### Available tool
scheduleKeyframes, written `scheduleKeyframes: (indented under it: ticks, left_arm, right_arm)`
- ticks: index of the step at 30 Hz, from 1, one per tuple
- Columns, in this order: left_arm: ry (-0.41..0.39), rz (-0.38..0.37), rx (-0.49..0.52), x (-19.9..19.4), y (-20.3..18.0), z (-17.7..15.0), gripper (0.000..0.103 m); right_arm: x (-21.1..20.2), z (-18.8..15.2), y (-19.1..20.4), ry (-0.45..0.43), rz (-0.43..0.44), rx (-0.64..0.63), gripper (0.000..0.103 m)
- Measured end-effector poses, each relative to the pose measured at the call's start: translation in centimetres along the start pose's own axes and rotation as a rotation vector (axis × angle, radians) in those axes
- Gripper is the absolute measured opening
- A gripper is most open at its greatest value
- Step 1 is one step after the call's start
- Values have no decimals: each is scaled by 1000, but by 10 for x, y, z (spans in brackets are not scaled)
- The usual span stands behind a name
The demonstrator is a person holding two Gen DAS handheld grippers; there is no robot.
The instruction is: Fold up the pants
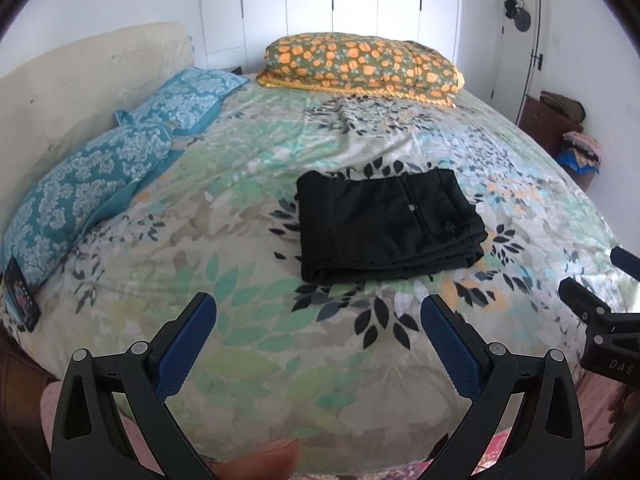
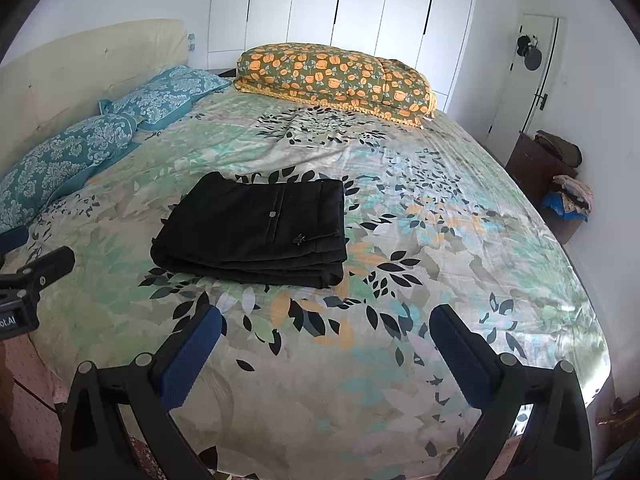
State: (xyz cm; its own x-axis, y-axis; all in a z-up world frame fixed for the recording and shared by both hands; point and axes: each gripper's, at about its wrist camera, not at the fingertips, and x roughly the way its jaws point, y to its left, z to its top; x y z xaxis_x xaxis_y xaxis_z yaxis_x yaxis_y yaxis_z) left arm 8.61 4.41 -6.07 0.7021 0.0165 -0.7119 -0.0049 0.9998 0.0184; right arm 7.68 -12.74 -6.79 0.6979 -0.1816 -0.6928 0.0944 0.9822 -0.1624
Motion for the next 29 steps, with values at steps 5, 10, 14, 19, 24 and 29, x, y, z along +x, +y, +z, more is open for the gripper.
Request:
scheduleKeyframes:
  ticks: [5, 10, 14, 19, 24, 29]
  left_arm:
    - [33, -22, -2, 6, 0, 1, 102]
    - [45, -27, -9, 10, 1, 0, 102]
    - [53, -40, -3, 12, -1, -1, 102]
    - [53, -53, -1, 12, -2, -1, 102]
    - [65, -66, -19, 15, 1, -2, 102]
    - [57, -35, -12, 13, 2, -3, 102]
  right_arm:
    - [3, -1, 2, 8, 2, -4, 103]
    - [5, -3, 3, 16, 3, -12, 103]
    - [6, -5, 4, 21, 8, -14, 103]
    - [7, -6, 6, 29, 13, -17, 103]
    - [7, -7, 6, 30, 14, -17, 103]
    - [6, -6, 8, 23, 14, -21, 103]
